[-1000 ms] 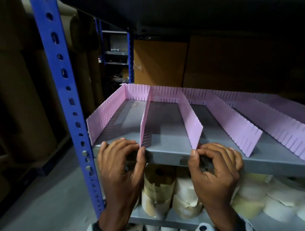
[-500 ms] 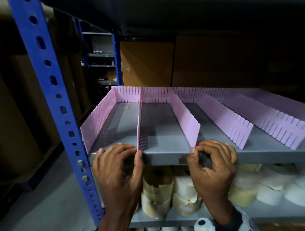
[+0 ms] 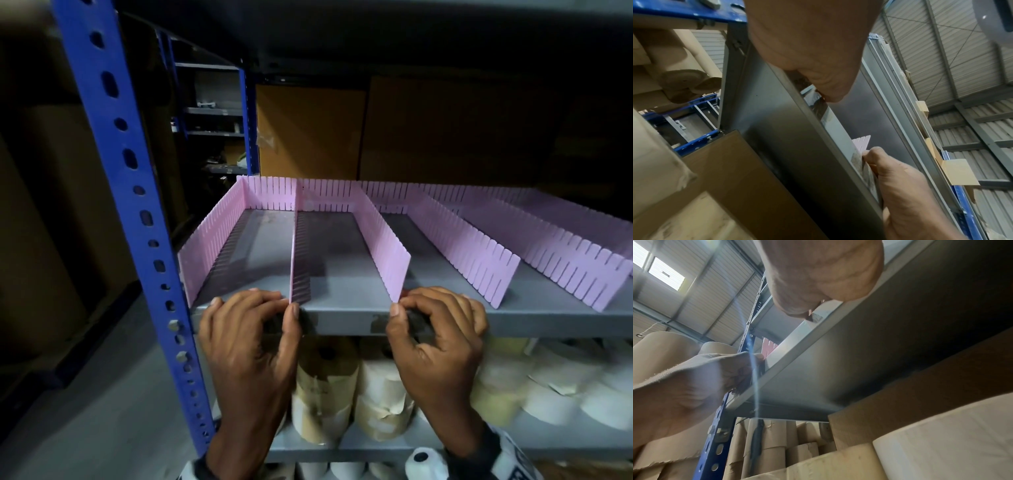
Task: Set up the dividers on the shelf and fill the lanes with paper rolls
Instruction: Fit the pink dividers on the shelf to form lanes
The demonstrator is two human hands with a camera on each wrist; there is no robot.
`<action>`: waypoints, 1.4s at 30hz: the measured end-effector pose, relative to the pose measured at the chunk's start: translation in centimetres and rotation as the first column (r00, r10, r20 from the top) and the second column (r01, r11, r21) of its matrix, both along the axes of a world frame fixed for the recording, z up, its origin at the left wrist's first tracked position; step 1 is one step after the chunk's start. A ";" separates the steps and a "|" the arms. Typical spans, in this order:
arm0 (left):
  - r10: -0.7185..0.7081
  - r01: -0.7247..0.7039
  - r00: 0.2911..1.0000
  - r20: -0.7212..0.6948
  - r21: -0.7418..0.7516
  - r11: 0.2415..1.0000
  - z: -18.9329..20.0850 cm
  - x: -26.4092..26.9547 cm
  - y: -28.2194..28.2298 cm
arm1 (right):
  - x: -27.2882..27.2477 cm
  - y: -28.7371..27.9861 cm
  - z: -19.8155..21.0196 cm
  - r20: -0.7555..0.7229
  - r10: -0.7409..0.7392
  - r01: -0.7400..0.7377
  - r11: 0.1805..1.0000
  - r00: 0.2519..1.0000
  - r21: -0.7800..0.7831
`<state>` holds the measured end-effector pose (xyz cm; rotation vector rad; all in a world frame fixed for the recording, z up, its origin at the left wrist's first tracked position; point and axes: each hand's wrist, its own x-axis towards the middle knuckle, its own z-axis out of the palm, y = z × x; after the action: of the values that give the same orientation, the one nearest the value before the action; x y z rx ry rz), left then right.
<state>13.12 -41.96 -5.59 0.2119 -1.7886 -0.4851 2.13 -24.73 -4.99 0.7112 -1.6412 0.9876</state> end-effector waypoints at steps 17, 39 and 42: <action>-0.104 0.099 0.992 -0.068 -0.067 0.993 0.1 4.7 -3.7 | 6.5 -6.9 1.5 0.025 0.251 -0.249 0.967 0.968 -0.049; 0.062 -0.054 0.996 -0.072 0.101 0.993 0.4 5.1 -8.2 | 5.1 -10.0 -0.5 -0.013 0.070 -0.070 0.997 0.997 0.031; 0.050 -0.042 0.996 -0.070 0.102 0.994 0.4 5.2 -8.2 | 5.1 -10.1 -0.4 -0.011 0.075 -0.074 0.997 0.997 0.024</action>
<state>18.34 -50.19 -5.22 0.3014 -1.6865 -0.5441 7.27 -34.80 -5.44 0.7976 -1.6284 1.0166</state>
